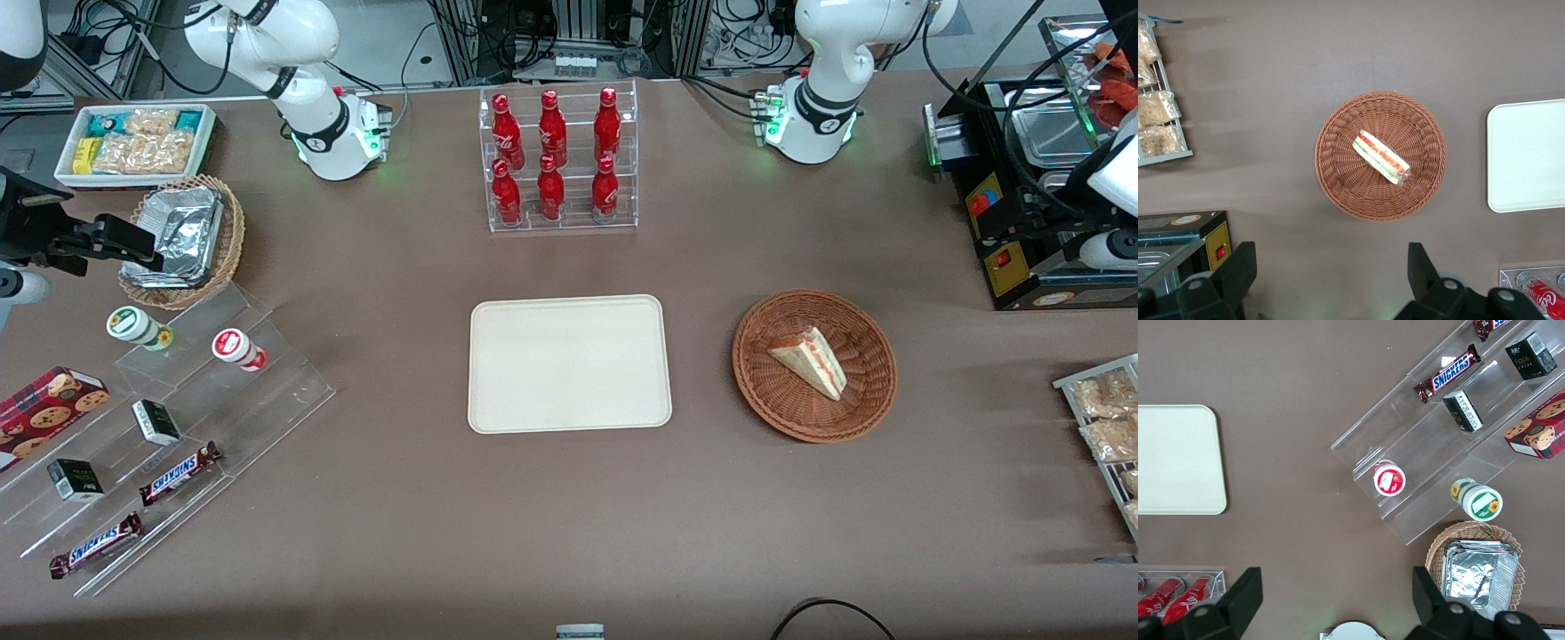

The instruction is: Place sandwich from basket to tray

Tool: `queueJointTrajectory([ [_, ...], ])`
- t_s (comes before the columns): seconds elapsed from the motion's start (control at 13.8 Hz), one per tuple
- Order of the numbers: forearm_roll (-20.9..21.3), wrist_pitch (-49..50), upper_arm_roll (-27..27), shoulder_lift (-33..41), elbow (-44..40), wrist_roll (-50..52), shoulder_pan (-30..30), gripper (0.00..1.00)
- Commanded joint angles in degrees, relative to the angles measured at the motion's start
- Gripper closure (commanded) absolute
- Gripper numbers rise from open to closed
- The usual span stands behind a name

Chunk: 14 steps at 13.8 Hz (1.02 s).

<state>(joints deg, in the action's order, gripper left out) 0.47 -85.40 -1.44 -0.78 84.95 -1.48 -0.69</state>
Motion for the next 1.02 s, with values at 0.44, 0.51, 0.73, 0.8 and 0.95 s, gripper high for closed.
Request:
queueJointTrajectory([
  [0.44,0.2,-4.8,-0.7,-0.7,7.7,4.0,-0.3,0.0],
  [0.51,0.2,-8.4,-0.9,-0.5,11.0,7.4,-0.5,0.0],
  [0.73,0.4,-19.2,-3.0,0.4,22.0,20.2,-1.9,0.0],
  [0.8,0.5,-23.1,-3.2,0.4,24.7,24.7,-2.5,0.0],
  [0.95,0.4,-30.5,-3.4,0.7,30.6,30.9,-2.7,0.0],
])
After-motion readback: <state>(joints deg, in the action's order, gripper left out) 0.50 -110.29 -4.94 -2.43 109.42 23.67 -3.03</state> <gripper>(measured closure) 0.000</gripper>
